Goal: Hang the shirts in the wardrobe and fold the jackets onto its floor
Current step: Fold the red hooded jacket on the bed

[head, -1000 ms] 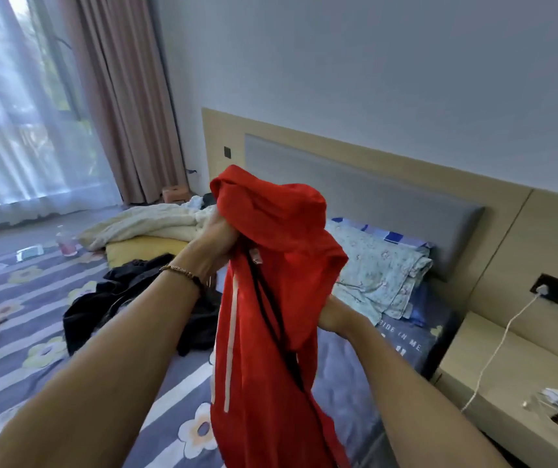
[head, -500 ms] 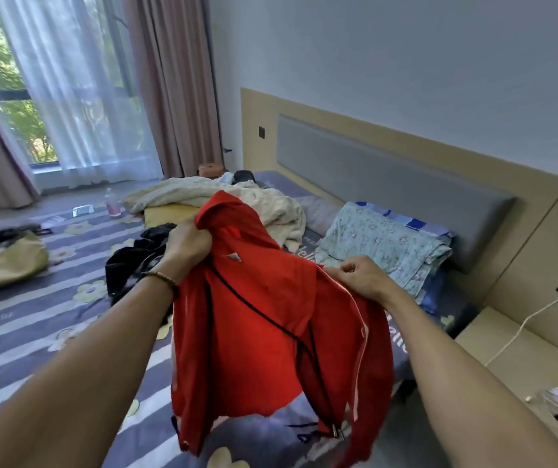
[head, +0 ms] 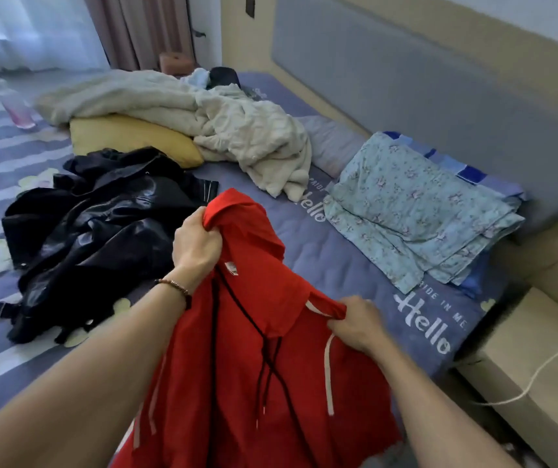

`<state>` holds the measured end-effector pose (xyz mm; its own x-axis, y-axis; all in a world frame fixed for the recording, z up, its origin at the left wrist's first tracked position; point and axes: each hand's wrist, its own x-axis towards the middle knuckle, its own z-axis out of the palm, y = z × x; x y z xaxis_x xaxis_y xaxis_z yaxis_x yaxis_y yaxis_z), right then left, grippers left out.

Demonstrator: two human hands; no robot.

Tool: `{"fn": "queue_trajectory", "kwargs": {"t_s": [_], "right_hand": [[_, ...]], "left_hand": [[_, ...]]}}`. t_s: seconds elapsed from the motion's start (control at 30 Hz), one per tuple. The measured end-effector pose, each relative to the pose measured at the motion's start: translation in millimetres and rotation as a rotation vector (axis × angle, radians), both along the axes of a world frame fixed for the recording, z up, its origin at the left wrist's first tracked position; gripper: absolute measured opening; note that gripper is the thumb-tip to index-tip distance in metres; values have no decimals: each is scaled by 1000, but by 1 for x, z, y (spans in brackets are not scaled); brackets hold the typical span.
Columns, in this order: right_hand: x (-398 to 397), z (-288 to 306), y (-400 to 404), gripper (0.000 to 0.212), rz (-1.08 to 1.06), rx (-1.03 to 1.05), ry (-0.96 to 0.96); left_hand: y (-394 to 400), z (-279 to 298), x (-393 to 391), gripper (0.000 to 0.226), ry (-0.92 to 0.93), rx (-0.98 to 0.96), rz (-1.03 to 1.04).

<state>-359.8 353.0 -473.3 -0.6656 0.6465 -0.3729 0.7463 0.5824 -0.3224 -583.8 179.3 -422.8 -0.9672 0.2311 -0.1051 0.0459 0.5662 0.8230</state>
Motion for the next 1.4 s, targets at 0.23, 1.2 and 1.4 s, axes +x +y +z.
{"fn": "queue_trajectory", "kwargs": {"t_s": [0.23,1.2,1.4], "right_hand": [[-64,-126,43,57,-210,142,50],[-68,-262,261,70,-219,-133,-170],[-23,-251,281,51,-272,360,-217]], "left_hand": [[76,-146,-44,121,-134,-298,-145],[210,-314,-4,89,-318,-678,-269],[214,-323,4,89,-185,-743,-283]]}}
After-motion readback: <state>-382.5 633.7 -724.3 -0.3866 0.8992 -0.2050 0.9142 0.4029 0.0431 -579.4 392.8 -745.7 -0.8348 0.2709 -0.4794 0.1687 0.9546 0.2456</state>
